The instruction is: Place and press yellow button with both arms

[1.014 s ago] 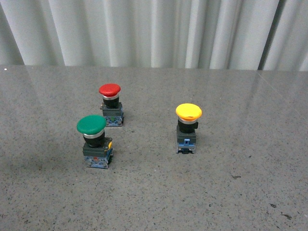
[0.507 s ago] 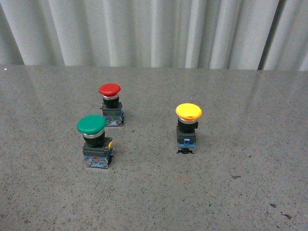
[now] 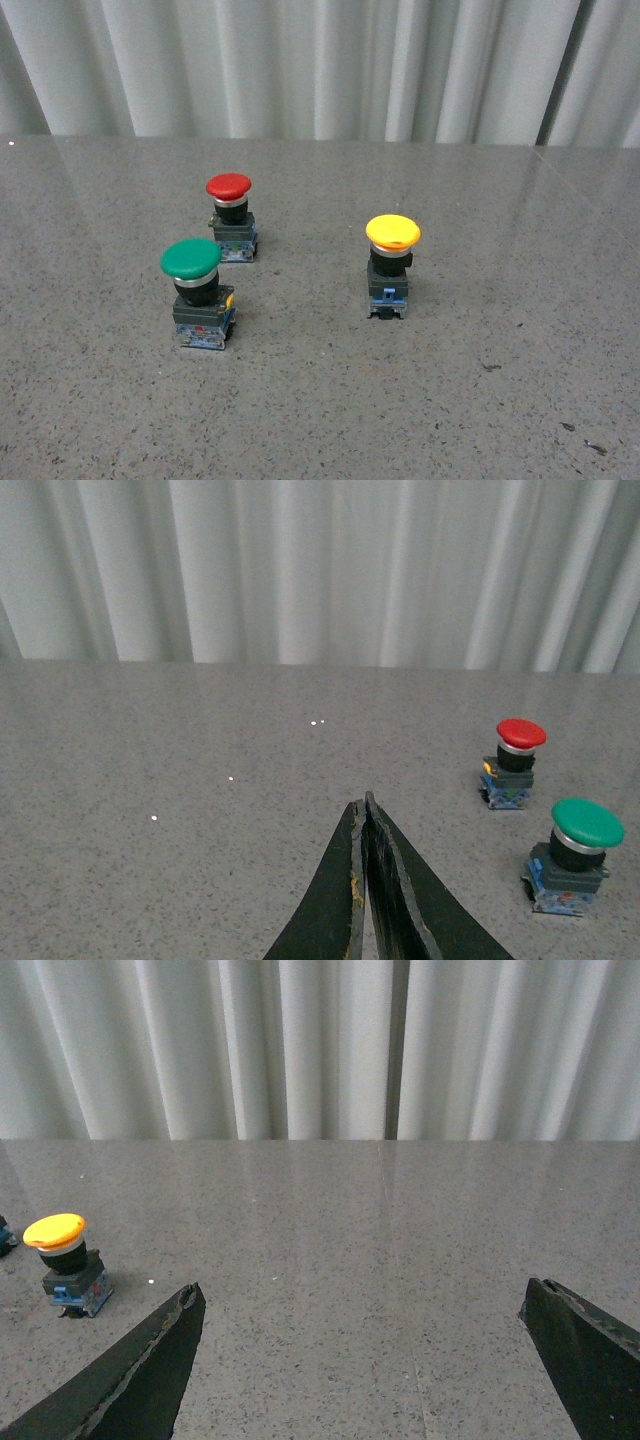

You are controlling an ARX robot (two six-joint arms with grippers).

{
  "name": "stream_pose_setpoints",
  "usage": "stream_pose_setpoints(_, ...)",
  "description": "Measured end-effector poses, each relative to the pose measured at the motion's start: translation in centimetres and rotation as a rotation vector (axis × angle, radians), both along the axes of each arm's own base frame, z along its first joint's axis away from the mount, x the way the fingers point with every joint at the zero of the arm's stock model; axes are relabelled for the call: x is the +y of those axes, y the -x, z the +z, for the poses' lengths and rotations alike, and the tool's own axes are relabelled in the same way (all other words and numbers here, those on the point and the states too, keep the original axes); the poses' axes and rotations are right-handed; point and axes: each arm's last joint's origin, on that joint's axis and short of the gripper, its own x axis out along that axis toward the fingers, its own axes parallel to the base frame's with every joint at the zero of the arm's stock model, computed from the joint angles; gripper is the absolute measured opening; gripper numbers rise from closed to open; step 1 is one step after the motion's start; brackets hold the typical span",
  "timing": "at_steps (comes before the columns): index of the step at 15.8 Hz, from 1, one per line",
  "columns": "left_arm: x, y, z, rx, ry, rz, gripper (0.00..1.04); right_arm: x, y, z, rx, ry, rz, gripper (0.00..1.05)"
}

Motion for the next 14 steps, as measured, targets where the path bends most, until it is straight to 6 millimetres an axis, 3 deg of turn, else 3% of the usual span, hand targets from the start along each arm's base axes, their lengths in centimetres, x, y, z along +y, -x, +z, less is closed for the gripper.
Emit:
stream_pose_setpoints(12,0.0,1.7,-2.3,0.026,0.0,0.005,0.02,0.0,0.0,0.0,0.0,0.0,0.0,0.98)
stream_pose_setpoints(14,0.1,2.2,-1.9,-0.018,0.0,0.007,0.02,0.0,0.0,0.0,-0.001,0.0,0.001,0.98)
